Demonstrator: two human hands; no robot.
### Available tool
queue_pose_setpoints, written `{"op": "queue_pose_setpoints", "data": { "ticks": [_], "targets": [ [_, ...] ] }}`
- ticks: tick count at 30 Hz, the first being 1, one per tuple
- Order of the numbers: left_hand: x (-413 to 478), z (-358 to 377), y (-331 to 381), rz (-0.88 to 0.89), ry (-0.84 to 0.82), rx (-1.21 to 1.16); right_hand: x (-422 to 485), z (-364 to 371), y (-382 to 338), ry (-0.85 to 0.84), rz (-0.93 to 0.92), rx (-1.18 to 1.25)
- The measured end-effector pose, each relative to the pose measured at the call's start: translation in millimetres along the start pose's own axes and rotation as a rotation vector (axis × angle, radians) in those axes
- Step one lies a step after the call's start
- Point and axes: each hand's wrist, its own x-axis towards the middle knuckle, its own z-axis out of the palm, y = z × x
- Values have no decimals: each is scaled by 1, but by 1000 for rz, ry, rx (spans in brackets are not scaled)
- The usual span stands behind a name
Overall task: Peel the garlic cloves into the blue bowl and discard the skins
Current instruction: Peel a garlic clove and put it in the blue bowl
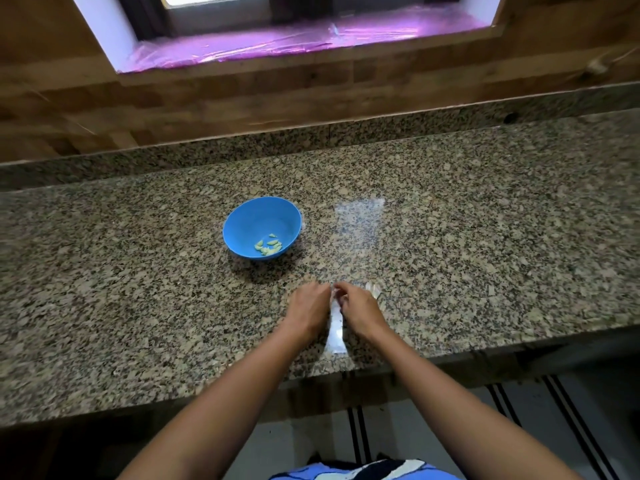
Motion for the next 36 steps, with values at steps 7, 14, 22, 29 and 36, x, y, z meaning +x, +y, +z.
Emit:
{"op": "queue_pose_setpoints", "data": {
  "ticks": [7, 14, 22, 29, 36],
  "targets": [
    [-1, -21, -23, -192, -189, -955, 3, -19, -8, -274, 9, 468],
    [7, -30, -32, 5, 37, -657, 18, -34, -6, -437, -52, 500],
    [10, -39, -32, 224, -15, -344, 17, -32, -17, -111, -252, 177],
    [13, -35, -28, -283, -411, -1068, 23, -25, -8, -1, -543, -283],
    [10, -20, -46, 462, 235, -243, 17, -24, -13, -375, 80, 755]
  ]
}}
